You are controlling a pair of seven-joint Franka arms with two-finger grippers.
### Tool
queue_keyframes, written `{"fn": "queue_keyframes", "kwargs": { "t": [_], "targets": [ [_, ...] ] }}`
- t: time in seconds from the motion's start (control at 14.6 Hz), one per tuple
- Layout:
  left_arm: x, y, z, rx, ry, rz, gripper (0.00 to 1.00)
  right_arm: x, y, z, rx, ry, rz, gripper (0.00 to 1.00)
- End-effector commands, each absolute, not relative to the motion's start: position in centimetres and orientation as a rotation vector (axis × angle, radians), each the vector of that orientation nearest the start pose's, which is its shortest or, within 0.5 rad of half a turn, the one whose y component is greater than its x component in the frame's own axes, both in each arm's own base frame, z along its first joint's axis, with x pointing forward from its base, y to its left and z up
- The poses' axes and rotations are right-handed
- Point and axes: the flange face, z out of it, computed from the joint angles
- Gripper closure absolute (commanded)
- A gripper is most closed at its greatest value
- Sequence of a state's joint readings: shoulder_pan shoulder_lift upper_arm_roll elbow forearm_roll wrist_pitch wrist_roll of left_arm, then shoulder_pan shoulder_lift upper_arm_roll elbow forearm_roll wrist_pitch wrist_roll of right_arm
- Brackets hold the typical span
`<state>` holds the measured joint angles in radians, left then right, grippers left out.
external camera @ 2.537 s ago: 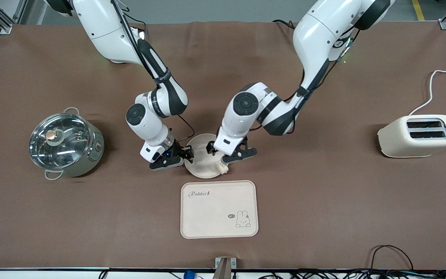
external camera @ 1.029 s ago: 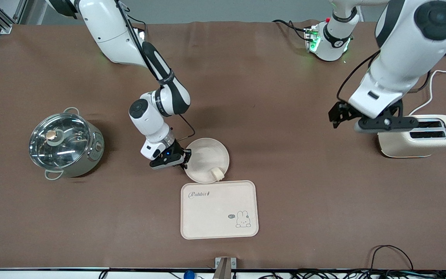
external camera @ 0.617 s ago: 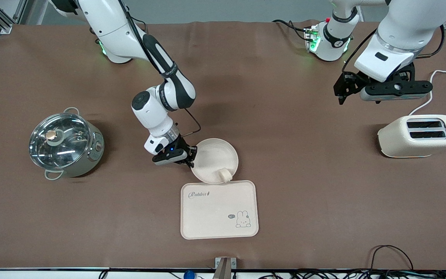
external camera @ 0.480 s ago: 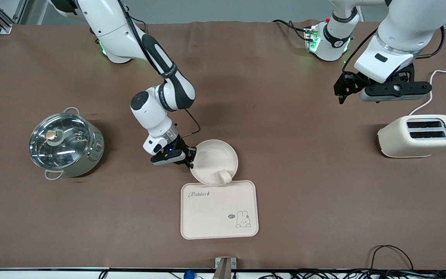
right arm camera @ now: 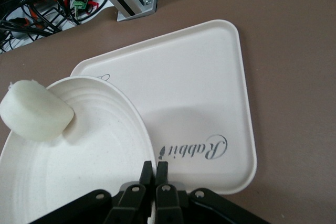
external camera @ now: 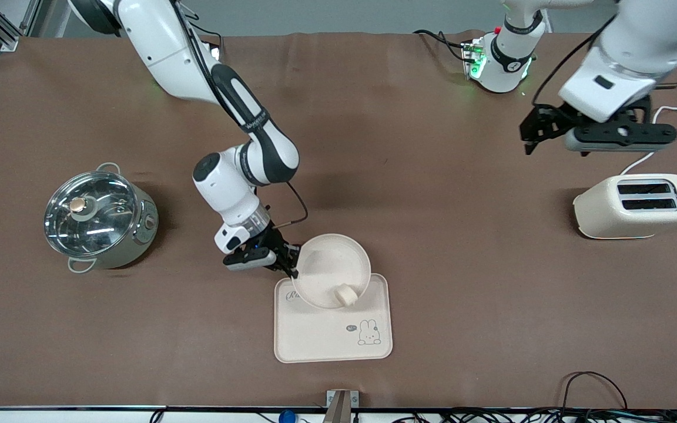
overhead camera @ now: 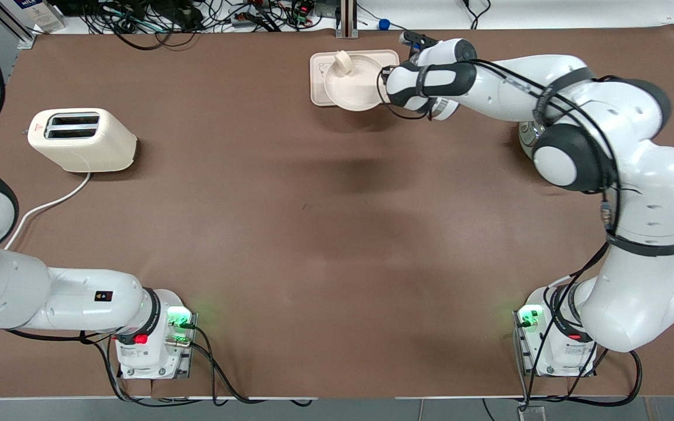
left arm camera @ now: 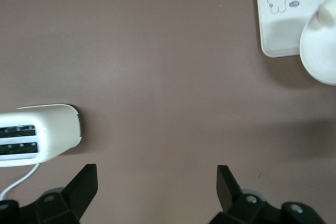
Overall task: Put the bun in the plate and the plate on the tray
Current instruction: 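Slide the plate with the bun onto the white tray with the right gripper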
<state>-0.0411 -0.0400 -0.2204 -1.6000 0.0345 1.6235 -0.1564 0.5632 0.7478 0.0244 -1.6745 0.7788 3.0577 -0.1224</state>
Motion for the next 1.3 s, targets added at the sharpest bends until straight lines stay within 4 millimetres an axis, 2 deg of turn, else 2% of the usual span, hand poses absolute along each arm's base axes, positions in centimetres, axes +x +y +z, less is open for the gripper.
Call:
{"fn": "queue_keyframes", "kwargs": {
  "t": [0.0, 0.07, 0.21, 0.27, 0.55, 0.75, 0.89, 0.96, 1.03, 1.1, 1.23],
  "targets": [
    [54.1, -10.2, 64.8, -3.124, 0.232, -0.031, 0.00, 65.4, 34.9, 19.2, -2.576, 0.146, -0.697, 1.00],
    [54.2, -9.2, 65.3, -3.123, 0.229, -0.028, 0.00, 66.1, 35.0, 18.5, -2.568, 0.159, -0.703, 1.00],
    [54.3, -8.6, 66.1, -3.125, 0.212, -0.045, 0.00, 67.3, 34.8, 17.5, -2.549, 0.198, -0.712, 1.00],
    [54.6, -7.3, 66.1, -3.136, 0.173, -0.039, 0.00, 68.0, 34.6, 17.4, -2.539, 0.215, -0.716, 1.00],
    [54.7, -6.7, 66.1, -3.166, 0.147, -0.036, 0.00, 69.6, 34.7, 15.6, -2.524, 0.216, -0.711, 1.00],
    [54.9, -6.9, 66.2, -3.165, 0.136, -0.055, 0.00, 69.9, 34.3, 15.6, -2.526, 0.214, -0.717, 1.00],
    [55.0, -6.8, 66.1, -3.165, 0.134, -0.060, 0.00, 70.5, 33.3, 15.4, -2.534, 0.218, -0.702, 0.97],
    [55.1, -6.5, 66.1, -3.165, 0.143, -0.063, 0.00, 70.5, 33.3, 15.6, -2.533, 0.220, -0.691, 0.84],
    [55.2, -6.3, 66.1, -3.165, 0.143, -0.073, 0.00, 70.5, 33.4, 15.6, -2.534, 0.217, -0.678, 0.61],
    [55.2, -6.3, 66.1, -3.165, 0.143, -0.075, 0.00, 70.5, 33.4, 15.8, -2.532, 0.217, -0.677, 0.50],
    [55.2, -6.3, 66.1, -3.166, 0.146, -0.075, 0.00, 70.6, 33.6, 16.7, -2.521, 0.218, -0.678, 0.36]
  ]
}}
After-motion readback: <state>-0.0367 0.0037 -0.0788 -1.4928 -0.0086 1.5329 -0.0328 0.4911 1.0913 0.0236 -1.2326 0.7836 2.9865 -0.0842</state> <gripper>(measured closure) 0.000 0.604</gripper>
